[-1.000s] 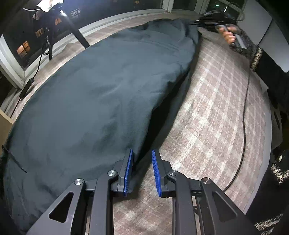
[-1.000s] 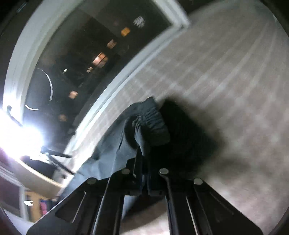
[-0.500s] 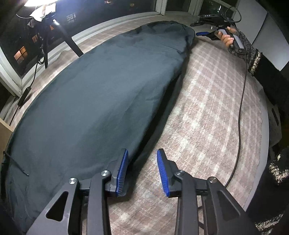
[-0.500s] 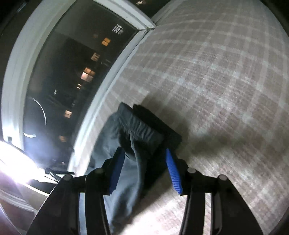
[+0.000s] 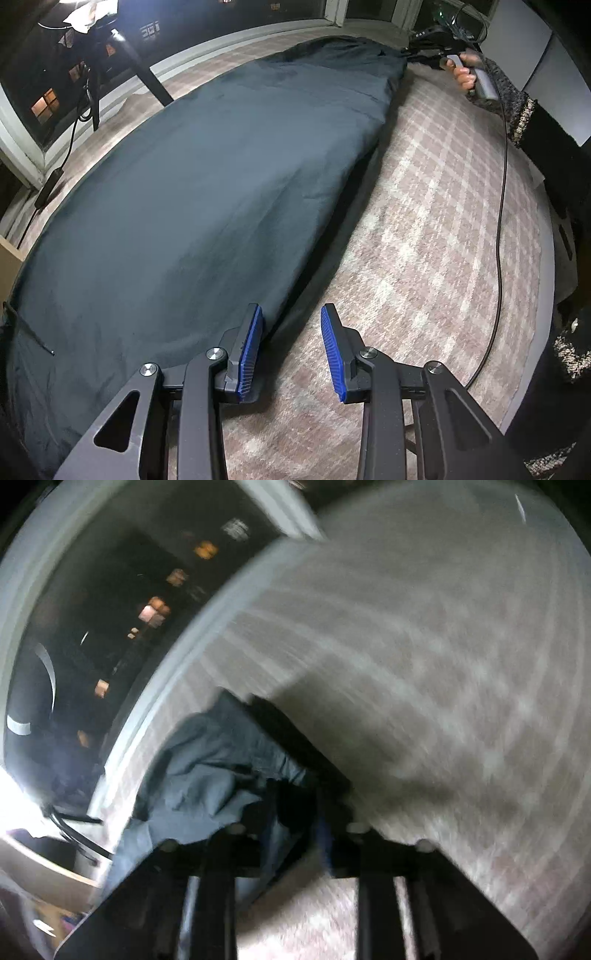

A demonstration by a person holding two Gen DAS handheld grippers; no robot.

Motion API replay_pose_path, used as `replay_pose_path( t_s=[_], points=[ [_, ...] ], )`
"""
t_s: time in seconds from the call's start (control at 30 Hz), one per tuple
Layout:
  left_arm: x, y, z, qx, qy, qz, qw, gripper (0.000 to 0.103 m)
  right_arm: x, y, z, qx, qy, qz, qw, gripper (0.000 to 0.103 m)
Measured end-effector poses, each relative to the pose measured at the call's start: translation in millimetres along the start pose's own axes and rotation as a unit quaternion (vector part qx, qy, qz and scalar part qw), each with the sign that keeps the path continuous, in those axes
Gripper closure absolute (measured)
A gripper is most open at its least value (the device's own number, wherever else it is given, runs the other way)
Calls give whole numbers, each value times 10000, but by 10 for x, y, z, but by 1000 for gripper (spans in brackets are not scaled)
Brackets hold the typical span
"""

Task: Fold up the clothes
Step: 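Open the left gripper off the trousers while the right gripper holds the cuff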

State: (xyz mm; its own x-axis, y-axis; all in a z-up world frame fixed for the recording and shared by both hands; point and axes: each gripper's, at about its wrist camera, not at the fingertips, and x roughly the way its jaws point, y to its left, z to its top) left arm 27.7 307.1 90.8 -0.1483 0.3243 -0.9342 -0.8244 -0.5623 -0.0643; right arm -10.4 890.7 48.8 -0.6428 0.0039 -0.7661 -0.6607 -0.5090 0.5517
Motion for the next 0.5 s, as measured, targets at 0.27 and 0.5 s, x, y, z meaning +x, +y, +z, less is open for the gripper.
replay_pose_path(
  t_s=[0.27,0.5],
  points=[
    [-79,10,-36,-74,-70,-15,9999,72,-43,-323,-128,687,105,609,9957,52],
    [-119,0,-34,-76,-117,-16,9999,72,164,-70,-62,469,-2,658,9967,50]
  ],
)
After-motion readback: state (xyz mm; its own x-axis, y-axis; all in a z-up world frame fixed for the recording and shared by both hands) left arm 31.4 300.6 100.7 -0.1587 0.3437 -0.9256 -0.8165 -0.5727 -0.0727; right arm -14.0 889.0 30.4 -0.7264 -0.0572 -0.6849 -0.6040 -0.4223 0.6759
